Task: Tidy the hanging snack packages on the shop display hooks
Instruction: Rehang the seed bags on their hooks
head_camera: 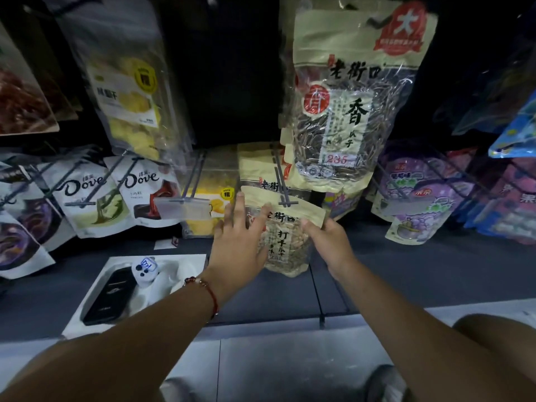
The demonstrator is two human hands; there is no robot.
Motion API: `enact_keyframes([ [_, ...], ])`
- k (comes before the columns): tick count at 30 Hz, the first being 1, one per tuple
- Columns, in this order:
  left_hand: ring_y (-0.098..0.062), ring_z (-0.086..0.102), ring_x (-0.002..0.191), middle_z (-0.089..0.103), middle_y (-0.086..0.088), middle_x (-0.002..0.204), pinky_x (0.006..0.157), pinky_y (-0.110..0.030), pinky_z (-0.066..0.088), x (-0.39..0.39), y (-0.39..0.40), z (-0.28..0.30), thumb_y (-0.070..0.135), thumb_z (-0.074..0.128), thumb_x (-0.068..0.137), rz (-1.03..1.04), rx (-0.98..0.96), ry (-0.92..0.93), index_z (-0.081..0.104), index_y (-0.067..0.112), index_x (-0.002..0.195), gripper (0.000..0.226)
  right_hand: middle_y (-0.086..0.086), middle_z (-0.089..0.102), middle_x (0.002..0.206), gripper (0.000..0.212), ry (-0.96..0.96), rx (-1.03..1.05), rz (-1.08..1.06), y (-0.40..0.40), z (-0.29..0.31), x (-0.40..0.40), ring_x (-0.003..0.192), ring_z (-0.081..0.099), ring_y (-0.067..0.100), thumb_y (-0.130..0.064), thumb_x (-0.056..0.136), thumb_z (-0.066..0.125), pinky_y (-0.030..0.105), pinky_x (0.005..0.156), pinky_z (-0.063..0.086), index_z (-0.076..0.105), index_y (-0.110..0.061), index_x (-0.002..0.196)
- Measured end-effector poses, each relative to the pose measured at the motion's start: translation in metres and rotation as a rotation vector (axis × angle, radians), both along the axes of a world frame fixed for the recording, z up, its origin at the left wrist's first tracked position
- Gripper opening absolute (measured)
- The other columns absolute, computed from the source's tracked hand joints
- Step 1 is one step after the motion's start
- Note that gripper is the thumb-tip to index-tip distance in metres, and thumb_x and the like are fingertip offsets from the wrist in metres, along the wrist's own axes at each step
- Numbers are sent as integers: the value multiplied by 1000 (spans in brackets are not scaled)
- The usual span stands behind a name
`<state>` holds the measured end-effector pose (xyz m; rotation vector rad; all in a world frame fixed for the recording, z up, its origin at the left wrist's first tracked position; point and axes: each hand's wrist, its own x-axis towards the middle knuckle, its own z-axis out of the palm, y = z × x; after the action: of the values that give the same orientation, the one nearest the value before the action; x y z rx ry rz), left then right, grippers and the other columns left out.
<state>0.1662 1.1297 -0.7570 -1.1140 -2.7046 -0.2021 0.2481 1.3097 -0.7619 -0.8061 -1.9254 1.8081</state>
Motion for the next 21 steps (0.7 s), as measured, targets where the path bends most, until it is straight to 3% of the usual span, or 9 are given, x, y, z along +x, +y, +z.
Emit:
enact_keyframes([
  [3,-45,12,150,-17,-20,164,112,-57,36,-3,3,1,47,58,93,-3,36,-68,-6,35,156,91,2,73,111,7,31,-185,9,0,3,-6,94,68,10,-22,97,63,25,73,51,68,-22,103],
  [7,-38,23,149,-9,-13,166,113,-48,36,4,3,11,46,62,93,-20,287,-252,-2,33,158,93,-1,73,112,10,21,-240,20,0,2,0,106,66,15,-24,96,64,34,93,51,68,-22,105],
  [8,-35,23,149,-6,-11,167,113,-45,35,7,1,13,46,64,92,-28,359,-292,-3,33,158,95,-1,73,110,10,18,-258,21,-2,4,4,106,66,15,-24,96,64,33,92,50,67,-21,106],
  [10,-16,18,150,0,3,167,114,-37,31,13,-5,18,44,69,90,-52,529,-429,-9,35,157,103,0,74,108,12,24,-291,39,-6,10,15,103,68,15,-22,97,63,31,85,51,67,-19,108],
  [12,3,20,140,10,27,158,111,-26,31,18,-12,24,42,74,88,-75,660,-636,-8,37,158,108,2,74,112,20,24,-308,59,-8,16,28,105,68,17,-21,97,62,30,84,50,66,-16,116],
  [14,4,41,132,32,34,147,104,-23,42,21,-21,27,38,77,85,-89,722,-773,8,41,155,99,3,73,115,26,16,-317,77,-11,22,43,106,67,18,-21,98,60,30,83,50,64,-13,123],
  [16,-6,63,113,60,18,129,93,-32,55,22,-28,28,38,80,82,-59,747,-802,28,49,140,78,1,73,111,23,8,-309,91,-14,28,57,99,68,14,-20,99,59,28,76,48,65,-14,120],
  [18,-9,68,100,66,8,115,83,-34,60,28,-31,33,38,80,82,-23,723,-775,39,45,125,60,-1,74,108,19,3,-283,99,-16,34,69,96,68,11,-20,99,59,26,72,47,67,-17,116],
  [21,-5,62,95,58,16,107,72,-14,48,44,-34,51,39,77,84,-54,600,-624,47,33,115,44,0,75,109,20,23,-222,111,-18,45,82,100,69,13,-19,98,60,26,75,50,68,-16,117],
])
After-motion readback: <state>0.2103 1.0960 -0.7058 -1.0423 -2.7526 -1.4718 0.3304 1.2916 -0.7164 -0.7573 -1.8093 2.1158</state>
